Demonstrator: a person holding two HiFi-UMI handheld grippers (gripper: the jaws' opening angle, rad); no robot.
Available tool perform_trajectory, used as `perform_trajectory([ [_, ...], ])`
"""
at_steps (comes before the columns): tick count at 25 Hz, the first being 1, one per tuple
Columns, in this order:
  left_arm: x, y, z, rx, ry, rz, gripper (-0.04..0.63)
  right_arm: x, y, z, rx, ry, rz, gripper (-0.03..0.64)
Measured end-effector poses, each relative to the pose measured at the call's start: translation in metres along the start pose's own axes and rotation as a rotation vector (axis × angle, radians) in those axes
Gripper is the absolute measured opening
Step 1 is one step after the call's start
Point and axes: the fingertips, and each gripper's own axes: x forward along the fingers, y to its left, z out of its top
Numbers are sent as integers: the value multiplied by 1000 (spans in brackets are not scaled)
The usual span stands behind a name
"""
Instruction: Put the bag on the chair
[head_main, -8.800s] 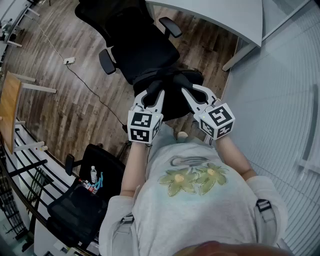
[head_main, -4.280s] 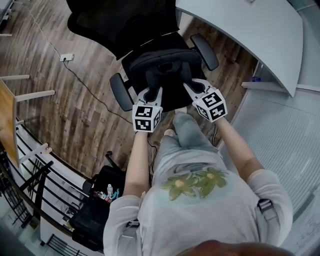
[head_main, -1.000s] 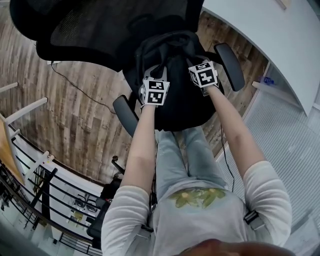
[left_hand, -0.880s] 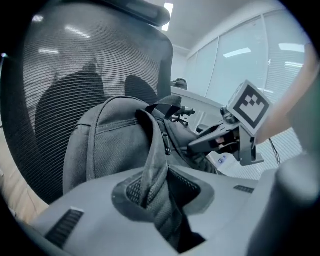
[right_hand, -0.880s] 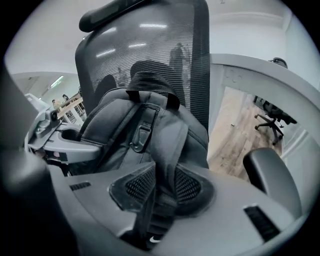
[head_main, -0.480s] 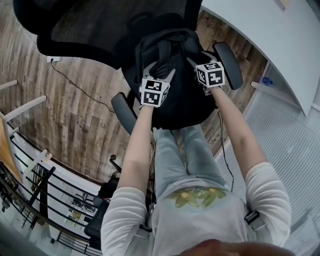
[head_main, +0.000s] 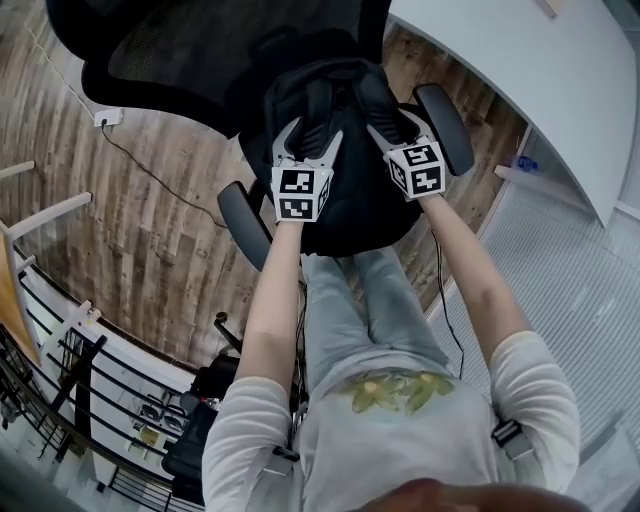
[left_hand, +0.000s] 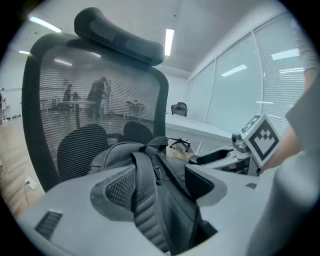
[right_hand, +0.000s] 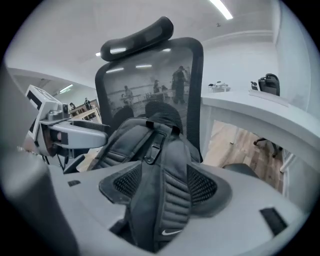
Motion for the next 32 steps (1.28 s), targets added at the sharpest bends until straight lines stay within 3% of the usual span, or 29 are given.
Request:
perform_trajectory([
  [3, -16, -6, 7, -11, -35, 43, 310, -24, 14, 12, 37, -60, 39, 268],
  [10, -64, -28, 23, -2, -58, 105, 302, -89, 36, 25, 99, -131, 88, 147],
  [16, -102, -52, 34, 11, -59, 104, 120, -135, 59, 27, 141, -158, 107, 11],
  [18, -112, -59, 34, 0, -36, 105, 43, -149, 70, 30, 165, -167, 130, 11],
  [22, -126, -81, 28, -26, 25, 41, 15, -168, 94, 32, 133, -161, 153, 11],
  [27, -133, -104, 23, -1, 49, -53, 14, -172, 119, 33, 38, -136, 186, 11],
  [32, -138, -117, 12, -44, 76, -115, 14, -177, 124, 34, -4, -133, 185, 9],
])
